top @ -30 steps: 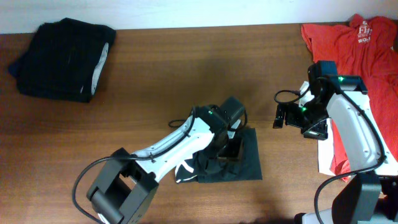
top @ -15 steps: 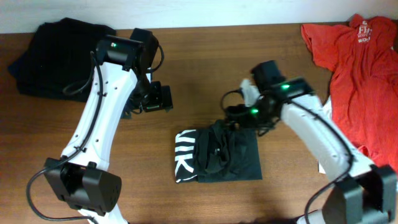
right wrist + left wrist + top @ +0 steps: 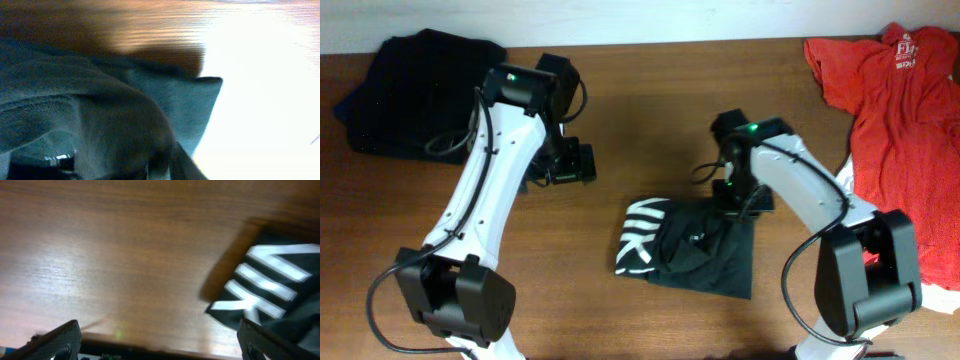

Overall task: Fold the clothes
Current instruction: 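Press the folded bundle with the right gripper, left gripper withdrawn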

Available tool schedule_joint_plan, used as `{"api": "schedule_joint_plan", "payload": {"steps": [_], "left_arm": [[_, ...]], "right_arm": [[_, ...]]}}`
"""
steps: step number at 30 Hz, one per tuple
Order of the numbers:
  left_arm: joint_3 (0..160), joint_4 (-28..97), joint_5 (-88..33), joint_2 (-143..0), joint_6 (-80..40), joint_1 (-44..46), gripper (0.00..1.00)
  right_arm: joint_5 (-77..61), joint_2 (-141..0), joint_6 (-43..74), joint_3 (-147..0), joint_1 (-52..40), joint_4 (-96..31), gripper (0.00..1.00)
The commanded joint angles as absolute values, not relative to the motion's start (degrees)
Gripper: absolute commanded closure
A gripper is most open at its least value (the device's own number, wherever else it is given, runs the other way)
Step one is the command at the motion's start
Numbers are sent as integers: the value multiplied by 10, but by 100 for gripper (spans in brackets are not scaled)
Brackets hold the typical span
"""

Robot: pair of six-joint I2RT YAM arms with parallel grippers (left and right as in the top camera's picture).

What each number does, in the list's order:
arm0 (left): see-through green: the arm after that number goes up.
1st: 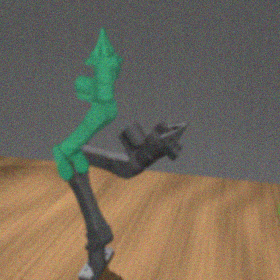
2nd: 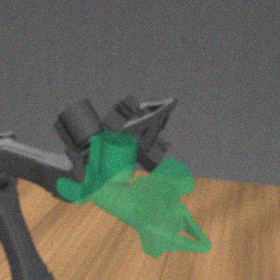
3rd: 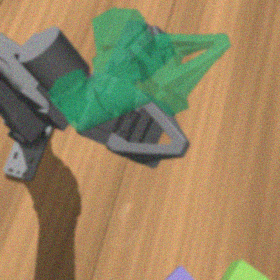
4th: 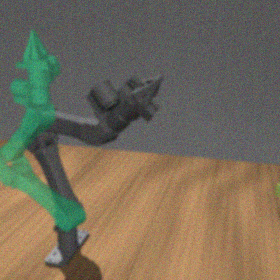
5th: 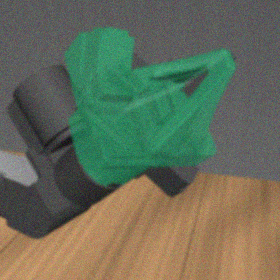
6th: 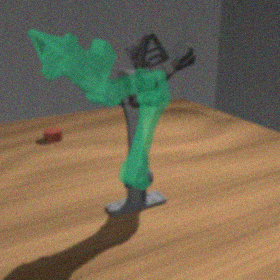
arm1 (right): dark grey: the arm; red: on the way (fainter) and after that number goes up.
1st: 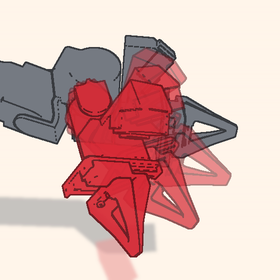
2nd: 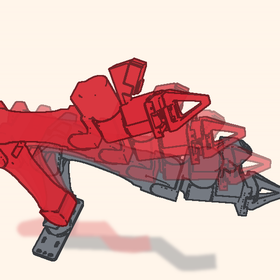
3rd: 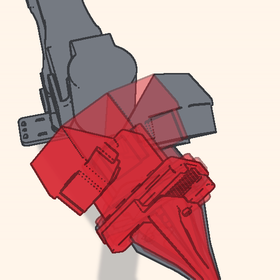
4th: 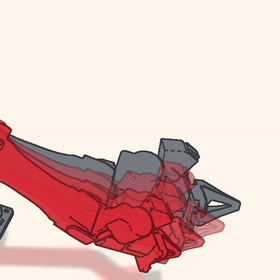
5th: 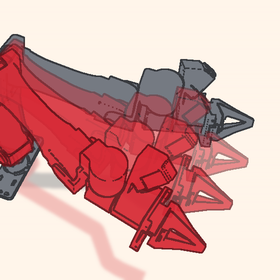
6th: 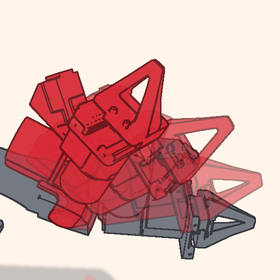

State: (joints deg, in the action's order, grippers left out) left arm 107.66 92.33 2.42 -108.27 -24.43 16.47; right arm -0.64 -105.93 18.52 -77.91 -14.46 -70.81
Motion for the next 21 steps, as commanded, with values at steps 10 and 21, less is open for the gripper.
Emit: {"api": "schedule_joint_plan", "payload": {"steps": [10, 21], "left_arm": [[930, 850, 29, -1080, -237, 158, 1], [930, 857, 28, -1080, -237, 159, 1]], "right_arm": [[-89, -897, 105, -837, -152, -894, 1], [-63, -889, 185, -632, -322, -616, 9]]}}
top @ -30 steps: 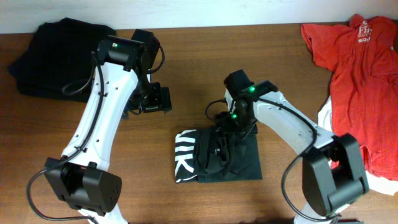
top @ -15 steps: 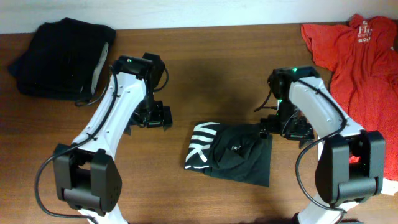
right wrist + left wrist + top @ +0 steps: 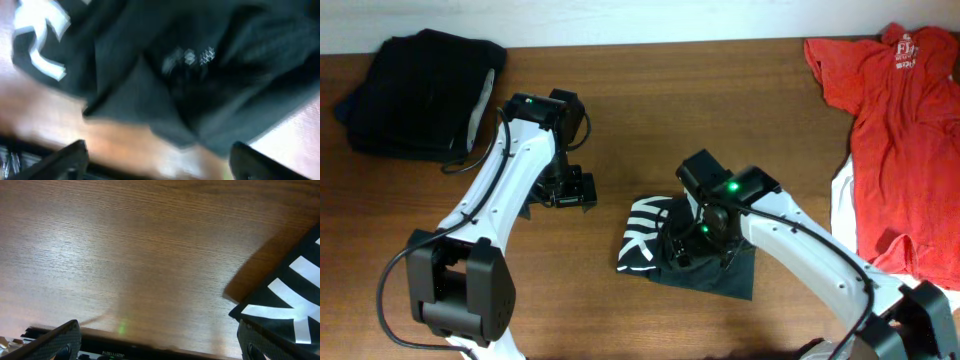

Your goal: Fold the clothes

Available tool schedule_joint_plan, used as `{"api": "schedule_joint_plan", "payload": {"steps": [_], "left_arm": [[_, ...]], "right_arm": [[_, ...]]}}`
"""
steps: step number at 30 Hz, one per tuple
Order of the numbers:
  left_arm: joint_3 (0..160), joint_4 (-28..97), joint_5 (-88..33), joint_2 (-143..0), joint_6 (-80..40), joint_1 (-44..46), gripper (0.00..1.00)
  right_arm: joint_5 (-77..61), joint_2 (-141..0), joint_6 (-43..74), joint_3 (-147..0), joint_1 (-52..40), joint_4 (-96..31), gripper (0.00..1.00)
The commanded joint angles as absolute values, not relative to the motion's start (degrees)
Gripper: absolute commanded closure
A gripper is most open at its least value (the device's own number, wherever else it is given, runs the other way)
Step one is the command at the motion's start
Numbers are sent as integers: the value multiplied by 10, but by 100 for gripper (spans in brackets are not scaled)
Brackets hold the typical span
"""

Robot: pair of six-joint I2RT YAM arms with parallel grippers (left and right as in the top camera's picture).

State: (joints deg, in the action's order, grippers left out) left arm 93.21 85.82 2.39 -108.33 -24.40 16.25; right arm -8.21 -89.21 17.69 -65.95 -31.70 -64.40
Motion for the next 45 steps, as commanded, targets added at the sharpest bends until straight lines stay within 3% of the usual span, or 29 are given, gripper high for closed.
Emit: {"api": "schedule_joint_plan", "payload": {"steps": [1, 4, 8, 10, 11, 18, 19, 20, 22, 24, 26, 27, 28, 30, 31, 38, 39, 44, 45], "left_arm": [[930, 858, 29, -1080, -237, 159, 1], [930, 855, 28, -1080, -237, 159, 1], [930, 856, 28, -1080, -237, 159, 1], [930, 857, 29, -1080, -237, 159, 1], [930, 857, 29, -1080, -236, 159, 1], [930, 855, 29, -1080, -236, 159, 1], [930, 855, 29, -1080, -236, 159, 1], [930, 853, 29, -1080, -236, 159, 1], [930, 852, 29, -1080, -236, 159, 1], [930, 852, 29, -1080, -236, 159, 1], [930, 848, 28, -1080, -230, 159, 1], [930, 846, 28, -1080, -230, 159, 1], [930, 846, 28, -1080, -230, 159, 1], [930, 846, 28, -1080, -230, 159, 1], [930, 847, 28, -1080, -230, 159, 1], [930, 847, 28, -1080, -222, 159, 1], [930, 847, 28, -1080, -222, 159, 1], [930, 847, 29, -1080, -211, 159, 1], [930, 847, 29, -1080, -207, 159, 1]], "right_arm": [[-56, -889, 186, -617, -322, -603, 9], [-57, -889, 196, -588, -322, -571, 14], [-53, -889, 196, -580, -322, -561, 57], [-51, -889, 203, -581, -321, -575, 88], [-47, -889, 205, -581, -316, -583, 96], [0, -885, 220, -676, -219, -837, 96], [-10, -885, 220, -673, -215, -840, 91], [-13, -885, 220, -668, -218, -840, 55], [-9, -885, 244, -663, -217, -840, 29], [9, -885, 286, -674, -212, -838, 19], [7, -885, 260, -685, -197, -798, 1], [7, -887, 253, -681, -194, -762, 1], [-7, -887, 253, -671, -195, -737, 7], [-44, -889, 263, -639, -195, -685, 46], [-44, -890, 296, -615, -195, -664, 57], [-42, -927, 320, -562, -193, -604, 55], [-36, -927, 320, -562, -193, -605, 96], [51, -927, 318, -612, -108, -701, 96], [51, -927, 296, -637, -73, -730, 87]]}}
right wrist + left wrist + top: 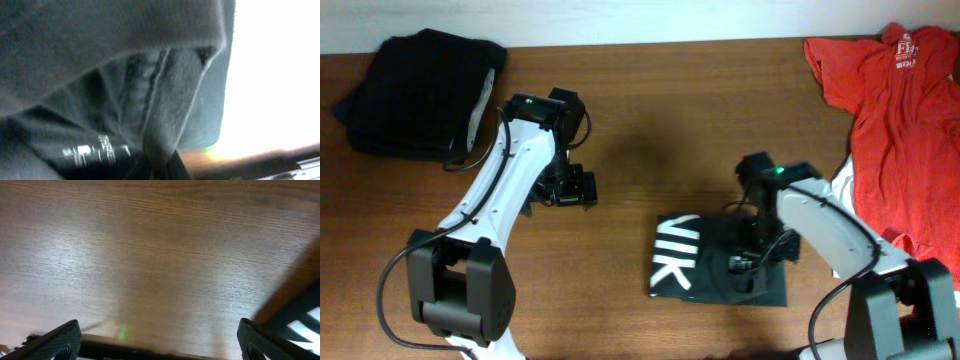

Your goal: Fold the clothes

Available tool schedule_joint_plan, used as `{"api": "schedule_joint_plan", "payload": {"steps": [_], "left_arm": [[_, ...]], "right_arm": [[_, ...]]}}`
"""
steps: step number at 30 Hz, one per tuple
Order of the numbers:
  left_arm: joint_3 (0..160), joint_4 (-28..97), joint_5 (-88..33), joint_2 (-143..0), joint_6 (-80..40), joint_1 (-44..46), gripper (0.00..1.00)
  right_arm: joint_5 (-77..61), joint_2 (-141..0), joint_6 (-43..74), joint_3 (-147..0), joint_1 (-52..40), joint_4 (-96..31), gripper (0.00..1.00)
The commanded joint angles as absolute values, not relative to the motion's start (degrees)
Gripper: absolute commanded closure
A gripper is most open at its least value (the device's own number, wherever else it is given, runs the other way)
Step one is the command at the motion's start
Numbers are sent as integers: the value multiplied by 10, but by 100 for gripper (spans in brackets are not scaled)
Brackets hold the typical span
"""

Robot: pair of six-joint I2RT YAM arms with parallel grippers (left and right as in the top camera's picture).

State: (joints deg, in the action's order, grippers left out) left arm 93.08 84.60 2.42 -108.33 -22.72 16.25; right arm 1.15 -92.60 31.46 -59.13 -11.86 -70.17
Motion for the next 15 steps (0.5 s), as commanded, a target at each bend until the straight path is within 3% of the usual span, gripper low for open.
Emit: {"api": "schedule_joint_plan", "payload": {"steps": [1, 2, 4, 9, 13, 15], "left_arm": [[930, 846, 29, -1080, -207, 159, 1], [930, 846, 29, -1080, -207, 159, 1], [930, 847, 28, -1080, -207, 159, 1], [930, 844, 28, -1080, -207, 159, 1], [930, 840, 28, -1080, -207, 159, 1], [930, 844, 29, -1080, -207, 159, 1]], "right_arm": [[51, -927, 274, -644, -45, -740, 48], [52, -927, 272, -642, -35, -742, 28], [55, -927, 273, -638, -19, -756, 21], [-84, -880, 179, -641, -9, -815, 21], [-88, -824, 191, -608, -124, -781, 24], [-84, -839, 213, -582, -138, -754, 27]]}}
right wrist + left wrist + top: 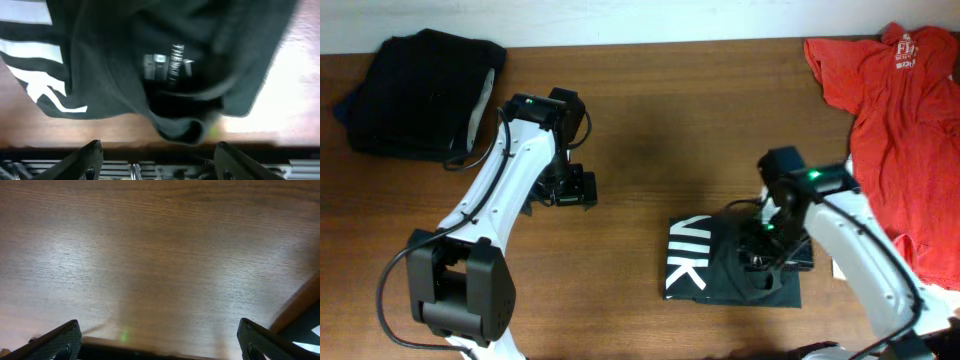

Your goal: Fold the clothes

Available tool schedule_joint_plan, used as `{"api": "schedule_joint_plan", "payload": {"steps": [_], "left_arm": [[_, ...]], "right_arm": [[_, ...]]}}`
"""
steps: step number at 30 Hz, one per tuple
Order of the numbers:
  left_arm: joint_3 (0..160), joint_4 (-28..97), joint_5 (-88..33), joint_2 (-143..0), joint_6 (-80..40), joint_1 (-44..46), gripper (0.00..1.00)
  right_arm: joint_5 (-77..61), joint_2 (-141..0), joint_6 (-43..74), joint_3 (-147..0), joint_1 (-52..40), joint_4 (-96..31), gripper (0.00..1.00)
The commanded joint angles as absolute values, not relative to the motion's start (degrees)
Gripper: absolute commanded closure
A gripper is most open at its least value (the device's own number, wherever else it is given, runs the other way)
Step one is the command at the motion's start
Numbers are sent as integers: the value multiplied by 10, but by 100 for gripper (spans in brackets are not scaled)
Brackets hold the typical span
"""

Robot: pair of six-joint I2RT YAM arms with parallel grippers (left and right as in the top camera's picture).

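Note:
A folded black garment (725, 268) with white stripes (685, 268) lies on the wooden table (650, 110) at the front right. My right gripper (767, 248) hovers over its right half. In the right wrist view the right gripper (157, 162) is open and empty, and the garment's neck label (165, 65) and stripes (30, 55) lie beyond it. My left gripper (560, 190) stands open over bare wood, well left of the garment. In the left wrist view the left gripper (159, 345) holds nothing, and only a garment corner (311, 330) shows.
A red shirt (900, 110) is spread at the back right, with a bit of white cloth (840, 205) beside it. A pile of dark folded clothes (415, 95) sits at the back left corner.
My right gripper was down in the black cloth, which filled its view; now it is open and clear above the garment. The garment lies slightly further right. The left arm is unchanged.
The black garment lay mid-table with my right gripper at its back edge. Then the right gripper was open over it. Later the garment lay further to the front right with the gripper in its cloth. Now it rests there, let go. The left arm shifted slightly early on.

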State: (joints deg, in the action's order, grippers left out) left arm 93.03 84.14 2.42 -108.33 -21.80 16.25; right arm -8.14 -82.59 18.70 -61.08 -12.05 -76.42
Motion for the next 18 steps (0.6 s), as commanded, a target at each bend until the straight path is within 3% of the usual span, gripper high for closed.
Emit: {"api": "schedule_joint_plan", "payload": {"steps": [1, 4, 10, 12, 16, 18], "left_arm": [[930, 847, 29, -1080, -206, 159, 1], [930, 847, 28, -1080, -196, 159, 1], [930, 844, 29, -1080, -196, 159, 1], [930, 844, 29, -1080, -196, 159, 1], [930, 844, 29, -1080, -195, 159, 1], [930, 844, 29, -1080, -192, 159, 1]], "right_arm": [[-83, -849, 215, -572, -138, -747, 29], [-31, -854, 235, -567, -138, -736, 40], [7, -857, 275, -545, -138, -715, 39], [7, -857, 276, -545, -138, -714, 60], [-10, -857, 275, -522, -139, -687, 55], [-10, -857, 276, -516, -138, -684, 79]]}}
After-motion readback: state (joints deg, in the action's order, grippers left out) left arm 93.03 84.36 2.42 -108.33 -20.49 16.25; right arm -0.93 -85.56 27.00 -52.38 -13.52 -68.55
